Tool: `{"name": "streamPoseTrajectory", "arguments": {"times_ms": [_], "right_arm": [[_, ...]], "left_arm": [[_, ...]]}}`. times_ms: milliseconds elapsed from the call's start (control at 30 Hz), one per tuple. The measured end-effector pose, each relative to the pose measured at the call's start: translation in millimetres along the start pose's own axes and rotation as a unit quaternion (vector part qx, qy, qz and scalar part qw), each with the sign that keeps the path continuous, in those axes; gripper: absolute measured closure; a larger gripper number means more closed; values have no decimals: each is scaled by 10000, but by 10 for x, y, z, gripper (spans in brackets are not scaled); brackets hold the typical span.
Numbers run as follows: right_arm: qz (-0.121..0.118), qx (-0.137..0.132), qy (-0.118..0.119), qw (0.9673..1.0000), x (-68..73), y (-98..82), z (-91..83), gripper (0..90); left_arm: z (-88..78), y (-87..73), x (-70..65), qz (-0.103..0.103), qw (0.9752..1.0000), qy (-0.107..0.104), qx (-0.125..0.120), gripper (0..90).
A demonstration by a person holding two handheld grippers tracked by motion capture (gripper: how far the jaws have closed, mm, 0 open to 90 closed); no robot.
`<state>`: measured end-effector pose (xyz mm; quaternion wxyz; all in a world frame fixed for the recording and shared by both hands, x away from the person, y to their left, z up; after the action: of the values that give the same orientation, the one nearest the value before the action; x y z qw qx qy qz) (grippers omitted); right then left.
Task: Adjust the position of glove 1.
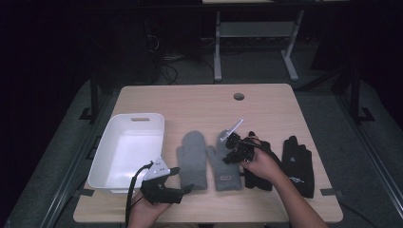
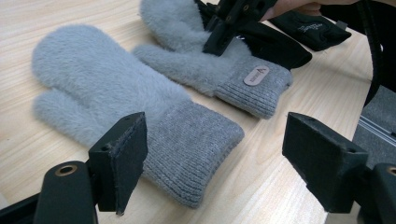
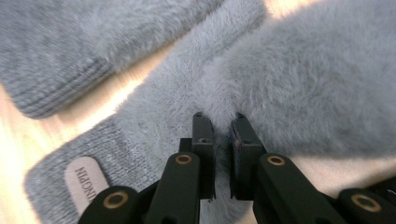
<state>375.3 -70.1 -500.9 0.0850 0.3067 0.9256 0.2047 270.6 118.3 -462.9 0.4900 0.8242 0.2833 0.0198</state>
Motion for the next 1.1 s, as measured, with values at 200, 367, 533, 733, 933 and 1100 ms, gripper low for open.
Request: {"name": "streamPoseTrajectory", "arguments": {"times_ms": [200,367,533,733,933,1100], "right_arm": [[35,-145,-26,9999,30,28,-154,829],[69,-319,-79,9994,46,105,-314,828],[66,-480,-1,9988,121,247,-462,828],[60,-641,192,9977,281,517,-598,828],[135,-642,349,9972,423,789,-506,828],[153,-537,496,9972,530,956,-350,827]], "left_arm": [[-26,5,-4,-40,10000,31,-51,218],[-49,9,-11,-22,10000,48,-79,218],[-74,16,-12,-26,9999,61,-117,218],[-114,42,-30,-56,9996,75,-262,218],[-174,54,-31,-11,9994,145,-308,218],[-198,68,-15,-82,9990,165,-418,218]]}}
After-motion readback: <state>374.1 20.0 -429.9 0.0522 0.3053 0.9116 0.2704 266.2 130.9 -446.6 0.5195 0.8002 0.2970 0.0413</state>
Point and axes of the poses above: each handheld gripper's, and its own axes: z roughly forward along the jaws, y roughly out of its top, x roughly to its left, the point moved 8 cm from there along z, roughly forward along the jaws, and after that the axes turned 10 degrees about -y, right-handed, at the moved point
